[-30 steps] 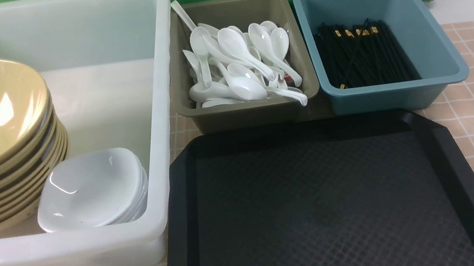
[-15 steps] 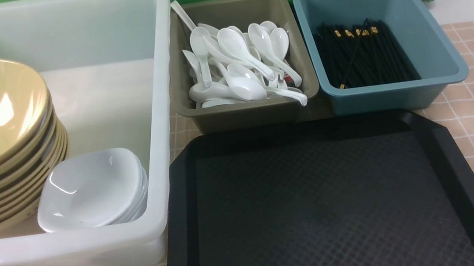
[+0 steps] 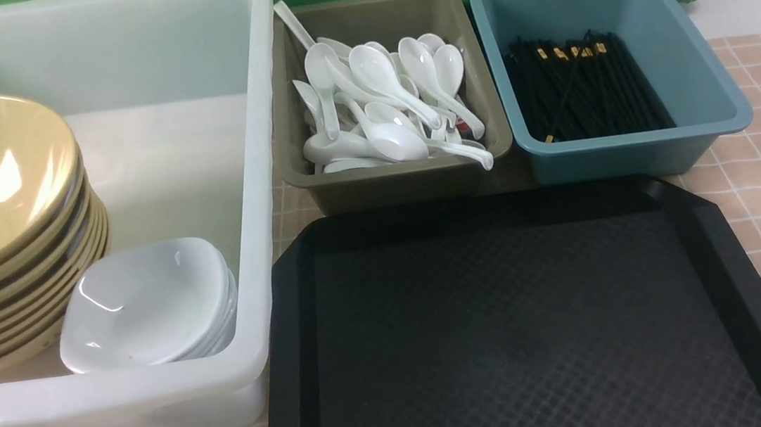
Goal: On brown table put chopsticks spoon bowls plates into blue grey white boxes.
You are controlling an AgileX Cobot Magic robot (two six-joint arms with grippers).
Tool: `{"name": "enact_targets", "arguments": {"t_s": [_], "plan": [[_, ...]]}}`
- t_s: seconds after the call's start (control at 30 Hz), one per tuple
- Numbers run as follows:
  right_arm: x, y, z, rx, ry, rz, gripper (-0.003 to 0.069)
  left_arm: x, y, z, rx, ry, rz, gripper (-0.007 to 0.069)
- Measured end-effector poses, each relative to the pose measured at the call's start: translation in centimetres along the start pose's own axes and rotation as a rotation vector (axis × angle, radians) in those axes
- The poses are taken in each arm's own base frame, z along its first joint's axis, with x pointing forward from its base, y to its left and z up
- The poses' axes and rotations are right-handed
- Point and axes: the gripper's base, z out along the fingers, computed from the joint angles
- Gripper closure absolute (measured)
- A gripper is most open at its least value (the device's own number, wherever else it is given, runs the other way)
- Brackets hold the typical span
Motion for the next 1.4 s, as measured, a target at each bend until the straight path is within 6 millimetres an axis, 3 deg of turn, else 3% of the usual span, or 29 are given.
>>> {"name": "enact_targets", "arguments": {"t_s": [1.4], "plan": [[0.01,0.00,0.00,0.000,0.001,0.000,0.0547,0.00,0.00,0.00,0.000,0.000,0.000,0.0623]]}}
